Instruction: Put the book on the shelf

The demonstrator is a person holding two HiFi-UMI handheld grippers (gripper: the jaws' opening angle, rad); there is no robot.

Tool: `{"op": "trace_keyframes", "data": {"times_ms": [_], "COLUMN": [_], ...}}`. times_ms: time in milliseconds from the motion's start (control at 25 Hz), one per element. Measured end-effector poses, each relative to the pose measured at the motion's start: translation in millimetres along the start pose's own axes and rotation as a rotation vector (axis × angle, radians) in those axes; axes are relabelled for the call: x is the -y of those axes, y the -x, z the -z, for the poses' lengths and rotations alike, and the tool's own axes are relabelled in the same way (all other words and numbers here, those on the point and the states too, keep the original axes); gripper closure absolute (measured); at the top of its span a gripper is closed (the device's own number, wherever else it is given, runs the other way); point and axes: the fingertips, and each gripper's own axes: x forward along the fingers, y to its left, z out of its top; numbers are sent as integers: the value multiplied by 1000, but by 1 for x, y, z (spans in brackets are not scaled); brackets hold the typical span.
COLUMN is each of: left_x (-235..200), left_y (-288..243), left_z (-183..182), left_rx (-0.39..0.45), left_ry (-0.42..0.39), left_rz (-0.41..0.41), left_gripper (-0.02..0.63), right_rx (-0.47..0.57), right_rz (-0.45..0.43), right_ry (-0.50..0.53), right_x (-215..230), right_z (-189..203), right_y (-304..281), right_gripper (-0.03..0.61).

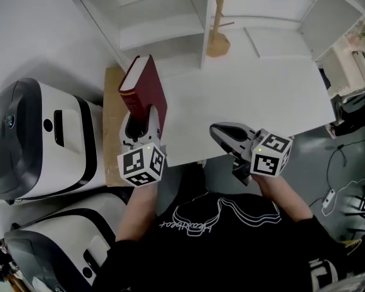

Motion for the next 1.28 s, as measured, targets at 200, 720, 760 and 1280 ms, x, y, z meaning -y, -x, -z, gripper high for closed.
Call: {"op": "trace_keyframes", "data": {"times_ms": [200, 720, 760, 1280], "left_x": [-11, -26, -28, -34], "left_y": [-25, -65, -67, -83], "left_z": [7, 19, 19, 21], "left_rx": [47, 91, 91, 99], "left_ry": [-16, -22, -22, -21], "left_rz": [-47, -95, -99, -120], "left_gripper": [405, 405, 405, 405], "right_rx": [-32, -68, -67, -53], "right_rz": [-3, 16, 16, 25], "right_ry": [-11, -36, -38, -55], "right_x": [17, 47, 48, 58], "right_z": [2, 1, 1, 1], "right_y": [-18, -37, -38, -36], "right_gripper": [572, 572, 572, 572]}}
